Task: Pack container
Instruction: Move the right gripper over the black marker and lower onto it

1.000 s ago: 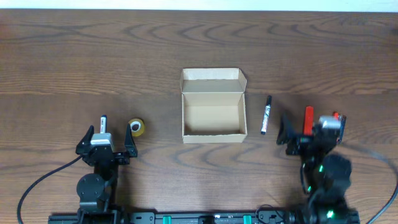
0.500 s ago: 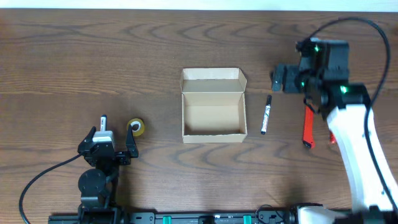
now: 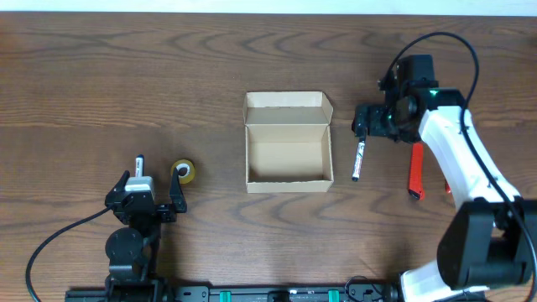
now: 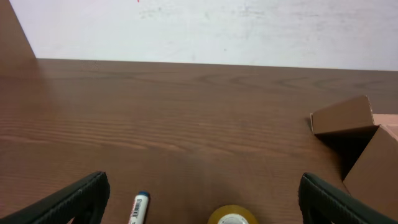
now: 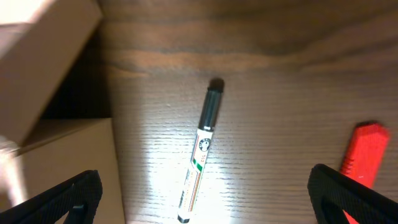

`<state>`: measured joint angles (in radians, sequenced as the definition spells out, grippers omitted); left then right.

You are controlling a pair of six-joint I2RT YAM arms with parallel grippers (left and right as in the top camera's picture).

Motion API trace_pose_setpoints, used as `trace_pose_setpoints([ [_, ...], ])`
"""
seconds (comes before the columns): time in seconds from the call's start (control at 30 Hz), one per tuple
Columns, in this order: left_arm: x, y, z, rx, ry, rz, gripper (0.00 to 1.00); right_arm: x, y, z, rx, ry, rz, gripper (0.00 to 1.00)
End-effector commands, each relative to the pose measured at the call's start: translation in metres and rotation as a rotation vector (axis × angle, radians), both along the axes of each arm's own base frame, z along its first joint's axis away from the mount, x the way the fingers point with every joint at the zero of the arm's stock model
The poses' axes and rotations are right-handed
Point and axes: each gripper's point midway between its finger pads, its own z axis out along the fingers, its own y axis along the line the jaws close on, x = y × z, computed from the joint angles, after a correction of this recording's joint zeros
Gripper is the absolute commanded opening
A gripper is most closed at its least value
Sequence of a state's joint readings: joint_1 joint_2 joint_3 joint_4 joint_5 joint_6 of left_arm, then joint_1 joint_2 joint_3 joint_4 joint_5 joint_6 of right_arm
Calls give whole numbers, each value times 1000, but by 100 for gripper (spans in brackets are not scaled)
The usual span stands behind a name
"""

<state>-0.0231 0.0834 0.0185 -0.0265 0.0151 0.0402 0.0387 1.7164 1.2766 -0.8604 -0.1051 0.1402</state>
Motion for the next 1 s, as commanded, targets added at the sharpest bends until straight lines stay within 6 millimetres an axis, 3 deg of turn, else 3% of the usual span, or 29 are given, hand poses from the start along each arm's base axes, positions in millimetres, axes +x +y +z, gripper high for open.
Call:
trace_pose_setpoints([
  [0.0, -3, 1, -19, -9, 65, 4, 95, 3, -1, -16, 19, 50, -73, 99],
  [0.27, -3, 1, -19, -9, 65, 4, 95, -6, -1, -64, 19, 196, -120, 99],
  [0.43, -3, 1, -19, -9, 65, 4, 95, -9, -3, -81, 22, 242, -173, 99],
  [0.97, -3, 1, -19, -8, 65, 4, 95, -12, -7, -89, -9, 259, -183, 99],
])
